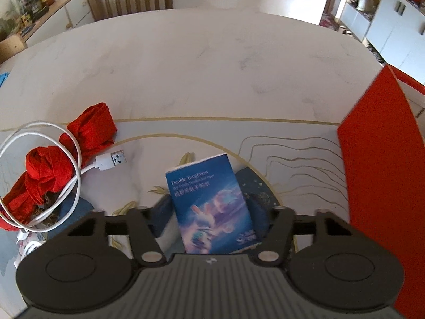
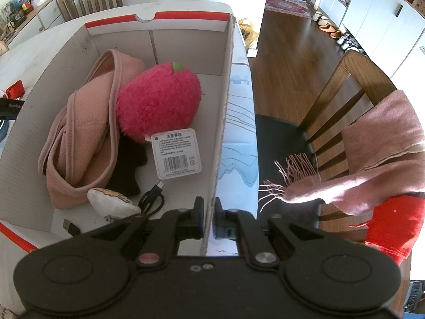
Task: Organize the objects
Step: 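Return the left gripper to the table and grasp the blue tissue pack, then carry the blue tissue pack with the left gripper into the box and release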
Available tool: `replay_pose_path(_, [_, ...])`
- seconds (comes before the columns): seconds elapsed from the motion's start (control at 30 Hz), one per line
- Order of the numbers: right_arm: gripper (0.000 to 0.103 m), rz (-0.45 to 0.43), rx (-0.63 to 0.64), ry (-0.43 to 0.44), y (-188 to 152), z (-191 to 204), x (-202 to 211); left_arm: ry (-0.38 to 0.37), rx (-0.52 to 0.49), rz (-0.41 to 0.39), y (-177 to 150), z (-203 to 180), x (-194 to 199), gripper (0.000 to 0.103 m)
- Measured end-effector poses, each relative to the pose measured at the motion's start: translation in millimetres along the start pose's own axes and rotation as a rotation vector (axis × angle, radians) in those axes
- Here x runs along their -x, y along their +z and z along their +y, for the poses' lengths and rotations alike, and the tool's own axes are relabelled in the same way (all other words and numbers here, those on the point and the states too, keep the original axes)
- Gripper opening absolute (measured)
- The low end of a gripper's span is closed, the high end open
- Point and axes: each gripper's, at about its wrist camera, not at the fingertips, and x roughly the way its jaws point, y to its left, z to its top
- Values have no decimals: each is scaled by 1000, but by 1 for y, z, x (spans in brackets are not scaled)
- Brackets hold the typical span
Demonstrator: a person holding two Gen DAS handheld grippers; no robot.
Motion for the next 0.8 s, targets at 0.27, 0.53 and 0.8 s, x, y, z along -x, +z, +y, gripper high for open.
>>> replay_pose_path(0.27, [4, -10, 1, 6, -1, -1, 1, -66, -46, -40, -15, 8, 32, 50])
replay_pose_path(0.53, [4, -14, 6, 5, -2, 1, 2, -147, -100, -85, -23, 9, 76, 49])
replay_pose_path(0.8, [4, -20, 15, 3, -2, 3, 5, -199, -151, -126, -31, -4, 112, 49])
